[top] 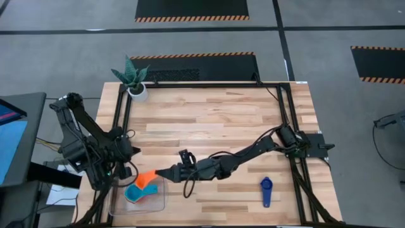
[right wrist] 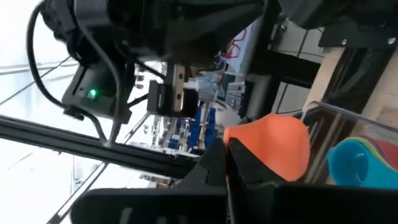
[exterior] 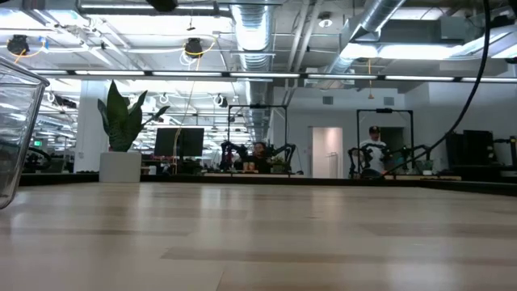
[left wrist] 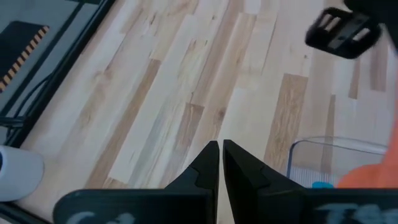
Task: Nest measuring cups in basket
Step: Stack the orange measuring cup on top of the light blue measuring cup in the transparent bin
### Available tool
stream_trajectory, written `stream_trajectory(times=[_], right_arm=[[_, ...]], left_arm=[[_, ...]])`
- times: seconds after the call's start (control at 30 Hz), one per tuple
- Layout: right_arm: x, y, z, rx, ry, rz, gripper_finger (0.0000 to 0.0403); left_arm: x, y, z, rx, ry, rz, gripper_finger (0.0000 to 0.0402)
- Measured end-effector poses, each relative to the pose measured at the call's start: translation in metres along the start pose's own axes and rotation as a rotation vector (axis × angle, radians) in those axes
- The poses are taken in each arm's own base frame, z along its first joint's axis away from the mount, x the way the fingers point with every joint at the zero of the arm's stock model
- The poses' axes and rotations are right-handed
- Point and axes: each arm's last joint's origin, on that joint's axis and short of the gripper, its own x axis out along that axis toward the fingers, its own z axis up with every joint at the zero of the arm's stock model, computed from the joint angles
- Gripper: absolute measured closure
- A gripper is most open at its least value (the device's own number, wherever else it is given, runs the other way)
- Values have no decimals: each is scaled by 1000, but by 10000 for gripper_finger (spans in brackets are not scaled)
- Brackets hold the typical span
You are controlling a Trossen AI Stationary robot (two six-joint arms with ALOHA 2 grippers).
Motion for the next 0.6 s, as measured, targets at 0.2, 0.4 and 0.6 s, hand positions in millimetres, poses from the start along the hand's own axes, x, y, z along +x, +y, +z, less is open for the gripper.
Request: stream_trajectory(times=[0.2,0.4,0.6], right_arm=[[27,-22,-28,56,58,39,399],[56,-23,-45,114,116,179,399],[67,-40,-52,135,140,106,399]], left_arm=[[0,0,0,-2,2,0,391],[0,0,0,-1,9,-2,391],[0,0,-1,-3,35,-11,391]])
